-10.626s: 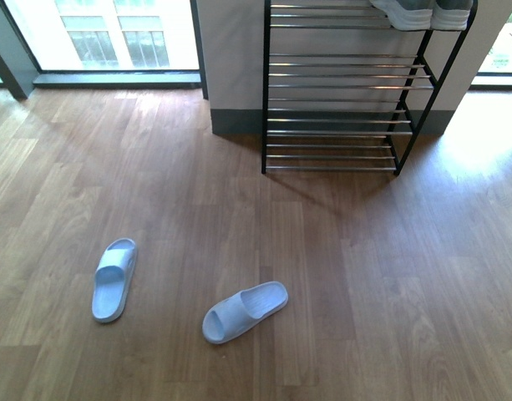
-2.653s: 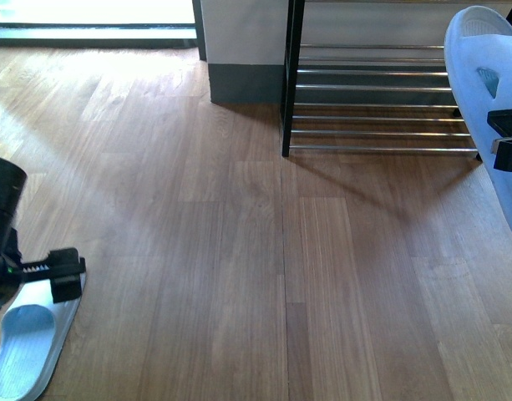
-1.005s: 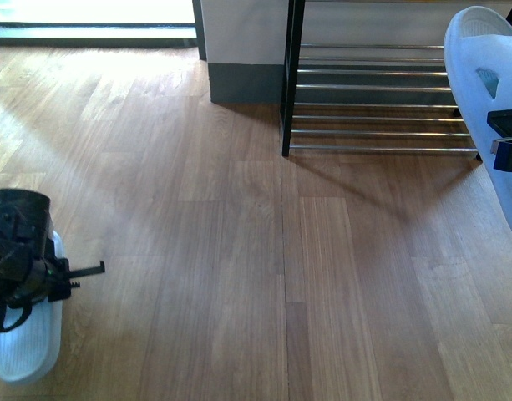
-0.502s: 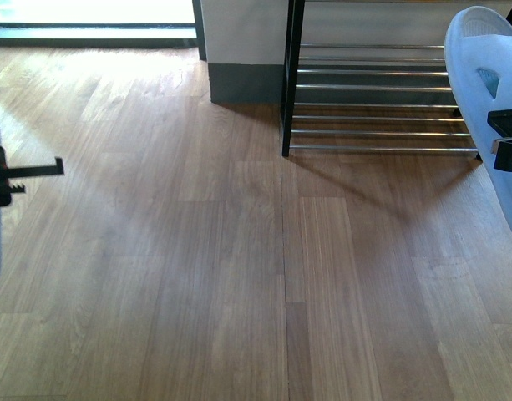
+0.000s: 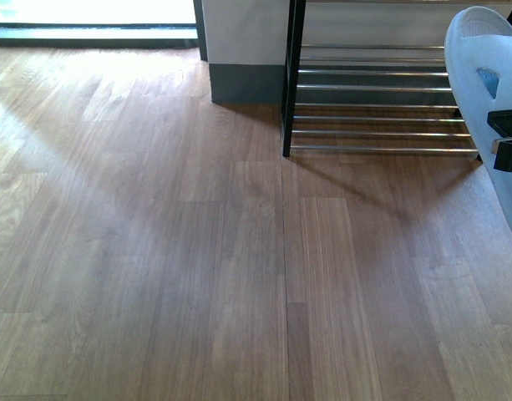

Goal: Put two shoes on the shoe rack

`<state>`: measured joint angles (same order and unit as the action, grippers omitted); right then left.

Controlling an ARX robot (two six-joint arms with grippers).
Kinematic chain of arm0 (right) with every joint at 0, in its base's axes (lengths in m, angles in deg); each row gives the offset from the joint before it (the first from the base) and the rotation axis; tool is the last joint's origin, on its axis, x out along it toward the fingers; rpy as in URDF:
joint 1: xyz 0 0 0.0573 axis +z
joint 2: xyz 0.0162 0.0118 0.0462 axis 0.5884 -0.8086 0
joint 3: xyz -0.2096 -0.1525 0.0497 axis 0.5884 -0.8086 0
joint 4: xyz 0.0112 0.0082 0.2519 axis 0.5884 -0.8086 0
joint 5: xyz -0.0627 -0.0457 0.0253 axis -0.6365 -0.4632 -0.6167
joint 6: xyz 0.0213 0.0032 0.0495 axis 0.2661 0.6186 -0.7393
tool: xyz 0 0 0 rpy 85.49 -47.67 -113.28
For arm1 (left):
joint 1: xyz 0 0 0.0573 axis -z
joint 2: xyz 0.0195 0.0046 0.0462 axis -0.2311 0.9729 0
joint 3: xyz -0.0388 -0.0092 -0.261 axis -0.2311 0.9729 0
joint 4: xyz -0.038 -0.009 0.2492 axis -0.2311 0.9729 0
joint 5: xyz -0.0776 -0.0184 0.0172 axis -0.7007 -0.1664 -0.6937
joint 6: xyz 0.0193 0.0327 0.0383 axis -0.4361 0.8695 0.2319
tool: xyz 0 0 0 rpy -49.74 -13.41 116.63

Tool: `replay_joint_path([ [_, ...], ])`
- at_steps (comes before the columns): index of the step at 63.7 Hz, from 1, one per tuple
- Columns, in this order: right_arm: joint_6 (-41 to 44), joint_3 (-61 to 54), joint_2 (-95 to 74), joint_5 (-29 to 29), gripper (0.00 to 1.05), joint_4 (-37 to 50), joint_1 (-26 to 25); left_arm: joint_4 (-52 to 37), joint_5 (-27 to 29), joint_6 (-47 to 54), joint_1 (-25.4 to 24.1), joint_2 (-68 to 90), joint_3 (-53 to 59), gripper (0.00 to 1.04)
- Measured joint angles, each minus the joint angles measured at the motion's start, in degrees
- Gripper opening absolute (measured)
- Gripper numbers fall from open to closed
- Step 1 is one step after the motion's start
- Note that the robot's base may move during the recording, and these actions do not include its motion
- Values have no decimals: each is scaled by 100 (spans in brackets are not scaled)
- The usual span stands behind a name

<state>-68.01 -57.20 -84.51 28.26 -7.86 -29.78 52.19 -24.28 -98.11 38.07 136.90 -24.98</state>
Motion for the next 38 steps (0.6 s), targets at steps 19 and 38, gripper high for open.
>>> replay_joint_path([
  [19, 0, -2, 7, 17, 2, 0, 4, 24, 24, -87, 15, 0, 7, 2],
  [38, -2, -4, 7, -2, 2, 0, -2, 24, 17, -98, 26, 0, 7, 2],
])
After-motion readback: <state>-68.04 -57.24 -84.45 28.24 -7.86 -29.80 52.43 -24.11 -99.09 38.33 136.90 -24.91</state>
